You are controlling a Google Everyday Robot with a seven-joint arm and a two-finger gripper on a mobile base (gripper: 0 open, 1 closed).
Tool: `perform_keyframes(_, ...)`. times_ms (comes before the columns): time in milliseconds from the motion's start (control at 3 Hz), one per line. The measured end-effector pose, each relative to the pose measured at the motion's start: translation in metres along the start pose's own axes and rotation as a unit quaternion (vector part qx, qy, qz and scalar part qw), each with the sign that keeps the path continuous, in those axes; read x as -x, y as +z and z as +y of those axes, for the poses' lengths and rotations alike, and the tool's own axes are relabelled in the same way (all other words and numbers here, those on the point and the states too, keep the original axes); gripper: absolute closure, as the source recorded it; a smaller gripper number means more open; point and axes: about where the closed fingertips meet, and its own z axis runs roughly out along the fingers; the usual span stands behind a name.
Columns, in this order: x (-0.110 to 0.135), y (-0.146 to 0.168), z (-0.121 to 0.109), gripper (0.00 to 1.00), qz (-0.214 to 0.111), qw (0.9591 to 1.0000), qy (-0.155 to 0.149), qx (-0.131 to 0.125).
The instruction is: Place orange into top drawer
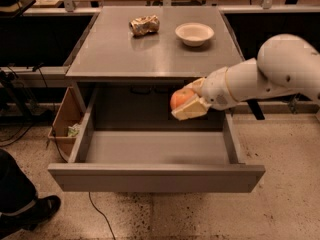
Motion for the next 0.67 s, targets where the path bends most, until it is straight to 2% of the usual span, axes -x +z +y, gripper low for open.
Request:
perform_keyframes(333,-0.024,0.024,0.027,1.00,-0.004,0.9997,-0.018,0.014)
perform_keyframes(667,-0.048,0.051,0.043,1.00,-0.009,0.9990,-0.037,0.024)
